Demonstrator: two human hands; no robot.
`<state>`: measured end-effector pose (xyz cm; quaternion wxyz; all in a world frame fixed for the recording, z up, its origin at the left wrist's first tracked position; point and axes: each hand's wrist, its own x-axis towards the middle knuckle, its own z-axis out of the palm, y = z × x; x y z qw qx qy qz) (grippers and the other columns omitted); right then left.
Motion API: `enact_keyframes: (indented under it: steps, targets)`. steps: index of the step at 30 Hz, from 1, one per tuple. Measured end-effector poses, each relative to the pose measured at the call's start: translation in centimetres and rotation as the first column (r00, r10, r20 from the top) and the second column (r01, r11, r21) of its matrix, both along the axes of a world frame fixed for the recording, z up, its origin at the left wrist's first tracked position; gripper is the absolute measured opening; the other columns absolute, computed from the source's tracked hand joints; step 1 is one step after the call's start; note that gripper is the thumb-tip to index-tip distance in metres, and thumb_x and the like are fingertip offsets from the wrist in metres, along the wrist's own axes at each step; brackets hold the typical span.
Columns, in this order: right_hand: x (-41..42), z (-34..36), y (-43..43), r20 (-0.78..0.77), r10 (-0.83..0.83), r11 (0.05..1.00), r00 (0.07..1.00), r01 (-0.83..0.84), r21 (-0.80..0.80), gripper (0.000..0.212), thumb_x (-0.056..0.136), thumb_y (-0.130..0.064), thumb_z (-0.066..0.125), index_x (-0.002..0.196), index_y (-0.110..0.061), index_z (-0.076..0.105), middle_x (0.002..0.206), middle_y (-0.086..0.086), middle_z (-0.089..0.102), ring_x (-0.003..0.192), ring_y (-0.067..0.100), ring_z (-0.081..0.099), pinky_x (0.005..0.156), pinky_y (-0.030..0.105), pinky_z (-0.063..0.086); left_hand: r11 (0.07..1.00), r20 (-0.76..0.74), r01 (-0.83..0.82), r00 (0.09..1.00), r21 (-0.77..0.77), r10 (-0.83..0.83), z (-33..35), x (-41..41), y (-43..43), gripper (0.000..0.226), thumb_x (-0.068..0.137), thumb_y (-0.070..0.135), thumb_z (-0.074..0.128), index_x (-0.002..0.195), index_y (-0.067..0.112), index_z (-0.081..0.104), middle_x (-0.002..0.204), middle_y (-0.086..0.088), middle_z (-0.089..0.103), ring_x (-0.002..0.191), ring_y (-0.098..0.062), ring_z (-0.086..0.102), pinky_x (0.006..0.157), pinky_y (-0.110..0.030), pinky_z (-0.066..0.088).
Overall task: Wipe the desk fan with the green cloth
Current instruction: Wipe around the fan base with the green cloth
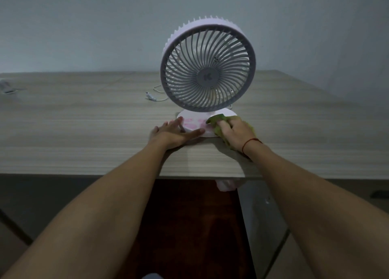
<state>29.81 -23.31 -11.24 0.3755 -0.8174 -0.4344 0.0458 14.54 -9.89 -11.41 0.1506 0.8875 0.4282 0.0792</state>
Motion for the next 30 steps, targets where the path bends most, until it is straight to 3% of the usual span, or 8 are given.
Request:
enact_keyframes:
  steps: [5,10,15,19,20,22,24,30]
  targets:
    - [1.7,0.0,0.1,-0.066,-0.049,0.999,0.997,0.049,-0.012,0.064,0.082,-0.066,0.03,0.114,-0.025,0.067,0.115,0.014,0.067,0.11,0.034,0.061,0.1,0.041,0.047,1.0,0.017,0.016,1.0,0.004,-0.016,-0.1,-0.1,-0.2,0.117,0.056,0.097,0.031,0.151,0.03,0.014,0.161,0.004,0.021,0.149,-0.022,0.017,0.117,-0.051,0.01]
    - [2.3,0.5,2.5,-0.072,-0.086,0.99,0.994,0.077,-0.122,0.06,0.098,-0.051,0.026,0.125,-0.009,0.058,0.133,0.019,0.056,0.121,0.035,0.052,0.102,0.037,0.037,1.0,0.031,0.012,0.999,0.0,-0.012,-0.4,0.3,0.4,0.118,0.055,0.098,0.032,0.151,0.031,0.016,0.161,0.003,0.022,0.149,-0.022,0.015,0.118,-0.052,0.008]
    - [0.4,0.3,3.5,-0.013,-0.003,0.996,1.0,0.001,-0.095,0.06,0.095,-0.054,0.027,0.113,-0.013,0.065,0.124,0.017,0.063,0.113,0.034,0.057,0.099,0.036,0.042,1.0,0.035,-0.01,0.999,0.01,0.01,-0.6,0.5,0.8,0.121,0.051,0.1,0.03,0.151,0.031,0.017,0.16,0.003,0.025,0.148,-0.022,0.019,0.117,-0.052,0.01]
    - [-0.4,0.3,2.0,-0.048,-0.019,1.0,0.999,0.018,-0.009,0.053,0.072,-0.069,0.033,0.084,-0.037,0.073,0.102,0.006,0.072,0.1,0.029,0.063,0.099,0.041,0.045,1.0,0.027,-0.013,1.0,0.01,0.012,-0.2,0.4,0.4,0.119,0.054,0.099,0.029,0.151,0.031,0.015,0.161,0.003,0.023,0.149,-0.021,0.017,0.118,-0.051,0.009]
    - [-0.6,0.6,1.3,-0.052,-0.046,0.999,0.998,0.046,0.001,0.041,0.073,-0.065,0.037,0.071,-0.042,0.07,0.092,0.003,0.071,0.094,0.026,0.063,0.097,0.039,0.046,1.0,0.026,-0.012,1.0,0.018,0.011,-0.2,0.4,0.2,0.119,0.054,0.099,0.028,0.151,0.031,0.015,0.161,0.003,0.023,0.149,-0.021,0.018,0.117,-0.051,0.009]
    - [-0.1,0.6,0.3,-0.046,-0.054,0.998,0.998,0.055,0.032,0.037,0.084,-0.048,0.046,0.056,-0.031,0.065,0.082,0.003,0.064,0.086,0.024,0.058,0.088,0.035,0.045,0.999,0.025,-0.013,1.0,0.03,0.012,-0.2,0.2,-0.2,0.119,0.054,0.099,0.027,0.151,0.031,0.015,0.16,0.004,0.024,0.148,-0.02,0.019,0.117,-0.051,0.01]
    - [0.9,0.2,0.0,-0.039,-0.057,0.997,0.998,0.059,0.053,0.036,0.087,-0.043,0.048,0.071,-0.019,0.069,0.089,0.012,0.067,0.089,0.029,0.062,0.083,0.033,0.047,0.999,0.02,-0.01,1.0,0.032,0.01,-0.3,0.1,-0.4,0.119,0.054,0.099,0.027,0.151,0.031,0.014,0.16,0.005,0.024,0.148,-0.02,0.02,0.117,-0.051,0.011]
    - [2.7,0.2,1.9,-0.067,-0.073,0.992,0.995,0.065,-0.111,0.055,0.098,-0.047,0.029,0.124,-0.008,0.058,0.13,0.021,0.058,0.119,0.036,0.054,0.1,0.036,0.039,0.999,0.0,-0.006,1.0,0.041,0.006,-1.0,0.3,0.0,0.118,0.054,0.099,0.025,0.151,0.032,0.013,0.16,0.002,0.024,0.148,-0.021,0.02,0.117,-0.051,0.012]
